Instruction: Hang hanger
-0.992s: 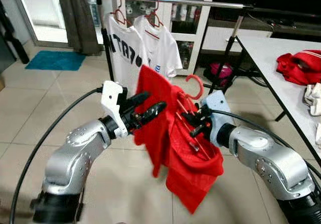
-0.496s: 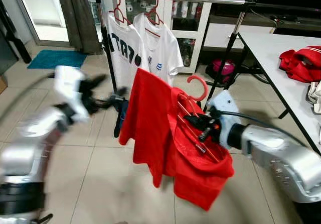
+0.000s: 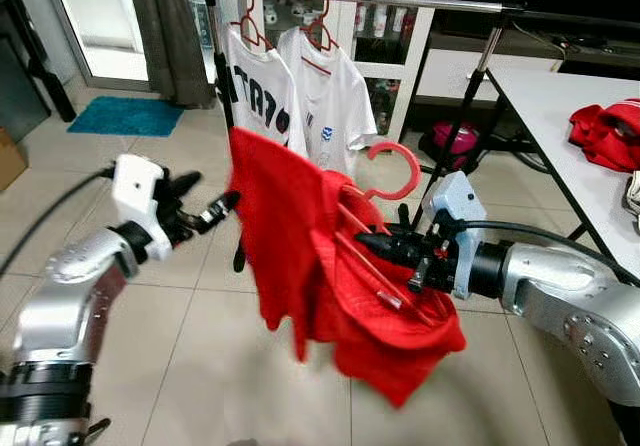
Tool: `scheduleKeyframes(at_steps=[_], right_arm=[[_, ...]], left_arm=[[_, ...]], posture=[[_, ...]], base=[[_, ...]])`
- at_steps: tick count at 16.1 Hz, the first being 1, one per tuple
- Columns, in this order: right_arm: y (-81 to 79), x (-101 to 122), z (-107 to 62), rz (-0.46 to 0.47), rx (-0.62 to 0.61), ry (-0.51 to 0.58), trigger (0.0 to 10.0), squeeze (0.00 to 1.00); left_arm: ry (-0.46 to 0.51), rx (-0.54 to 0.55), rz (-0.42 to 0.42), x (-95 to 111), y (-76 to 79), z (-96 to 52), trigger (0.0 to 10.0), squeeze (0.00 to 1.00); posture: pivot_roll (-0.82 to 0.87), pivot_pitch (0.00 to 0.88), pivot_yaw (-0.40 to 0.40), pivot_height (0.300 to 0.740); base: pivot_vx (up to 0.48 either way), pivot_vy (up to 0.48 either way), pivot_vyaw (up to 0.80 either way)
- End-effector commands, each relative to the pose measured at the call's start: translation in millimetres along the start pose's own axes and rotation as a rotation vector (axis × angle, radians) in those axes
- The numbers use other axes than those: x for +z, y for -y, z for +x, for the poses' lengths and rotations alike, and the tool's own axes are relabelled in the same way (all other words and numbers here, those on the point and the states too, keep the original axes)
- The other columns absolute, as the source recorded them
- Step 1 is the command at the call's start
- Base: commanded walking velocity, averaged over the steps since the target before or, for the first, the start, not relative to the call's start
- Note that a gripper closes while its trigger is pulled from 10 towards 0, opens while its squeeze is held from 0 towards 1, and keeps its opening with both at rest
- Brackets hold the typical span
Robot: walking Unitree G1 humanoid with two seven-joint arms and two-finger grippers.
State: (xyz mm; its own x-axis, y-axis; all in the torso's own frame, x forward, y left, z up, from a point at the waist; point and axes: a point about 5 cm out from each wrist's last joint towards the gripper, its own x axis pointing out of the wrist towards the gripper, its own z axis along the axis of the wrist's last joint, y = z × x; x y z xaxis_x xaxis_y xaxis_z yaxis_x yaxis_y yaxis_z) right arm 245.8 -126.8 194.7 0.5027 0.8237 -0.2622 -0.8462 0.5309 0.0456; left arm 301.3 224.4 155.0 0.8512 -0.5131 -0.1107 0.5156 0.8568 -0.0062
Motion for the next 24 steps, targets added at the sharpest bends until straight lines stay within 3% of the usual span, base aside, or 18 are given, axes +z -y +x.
scheduleKeyframes(at_steps=[1,4,7,24], right_arm=[[-0.8,8.1,-4.7,-0.023,0.009,0.026,10.0,0.0],[-3.6,10.3,-5.7,-0.018,0.025,0.039,10.0,0.0],[-5.6,11.6,-8.0,-0.015,0.036,0.046,10.0,0.0],[-4.8,12.0,-6.5,0.006,0.032,0.047,10.0,0.0]], left_arm=[[0.011,-0.034,0.016,4.5,3.0,6.1,0.0,0.0],[-0.004,0.009,0.036,1.0,-3.9,14.8,0.0,0.0],[0.008,-0.025,0.035,3.2,-3.4,20.4,0.0,0.0],[0.065,0.031,0.003,-1.8,-8.9,20.5,0.0,0.0]], posture=[[-0.1,0.0,-0.015,0.74],[-0.1,0.0,-0.014,0.74],[-0.11,0.0,-0.009,0.74],[-0.11,0.0,-0.02,0.74]], base=[[0.0,0.0,0.0],[0.0,0.0,0.0],[0.0,0.0,0.0],[0.0,0.0,0.0]])
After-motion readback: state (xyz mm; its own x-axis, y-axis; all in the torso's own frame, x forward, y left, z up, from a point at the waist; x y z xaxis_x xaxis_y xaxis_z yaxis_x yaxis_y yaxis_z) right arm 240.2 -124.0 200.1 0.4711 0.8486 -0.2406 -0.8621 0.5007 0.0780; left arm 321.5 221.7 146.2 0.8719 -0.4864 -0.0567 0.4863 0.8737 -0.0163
